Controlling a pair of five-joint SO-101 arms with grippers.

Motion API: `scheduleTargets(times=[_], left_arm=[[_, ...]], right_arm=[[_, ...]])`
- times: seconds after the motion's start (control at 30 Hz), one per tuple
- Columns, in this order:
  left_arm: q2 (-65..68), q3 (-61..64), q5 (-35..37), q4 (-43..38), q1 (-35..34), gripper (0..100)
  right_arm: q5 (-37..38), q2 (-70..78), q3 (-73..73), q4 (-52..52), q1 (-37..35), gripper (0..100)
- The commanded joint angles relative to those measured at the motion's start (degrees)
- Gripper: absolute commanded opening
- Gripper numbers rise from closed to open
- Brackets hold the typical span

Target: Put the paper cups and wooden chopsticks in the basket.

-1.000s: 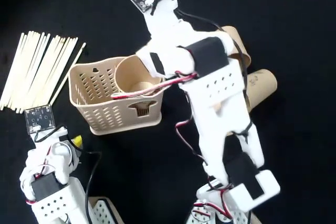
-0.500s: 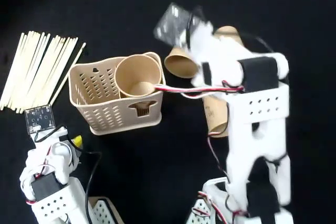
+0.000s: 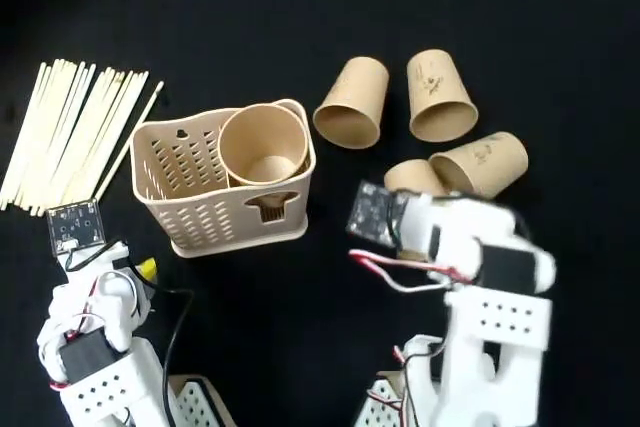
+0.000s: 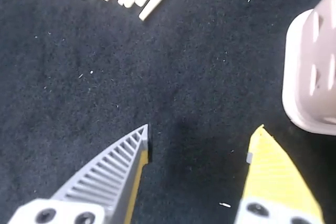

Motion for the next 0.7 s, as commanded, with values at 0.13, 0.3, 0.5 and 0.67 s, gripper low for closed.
scheduleTargets(times=[0.13, 0.3, 0.5, 0.67], left_arm=[[-0.2, -0.3, -0.5, -0.5, 0.3, 30], [-0.2, -0.3, -0.5, -0.5, 0.3, 30], [-0.2, -0.3, -0.5, -0.4, 0.3, 30], [-0.2, -0.3, -0.5, -0.4, 0.3, 30]], right_arm=[[0.3, -1.8, 15.0, -17.2, -1.9, 18.8], [-6.2, -2.2, 17.5, -26.9, -1.8, 8.0], [-18.6, -2.2, 12.2, -28.8, -2.0, 1.3], [-27.3, -2.2, 4.0, -19.3, -3.7, 1.2]])
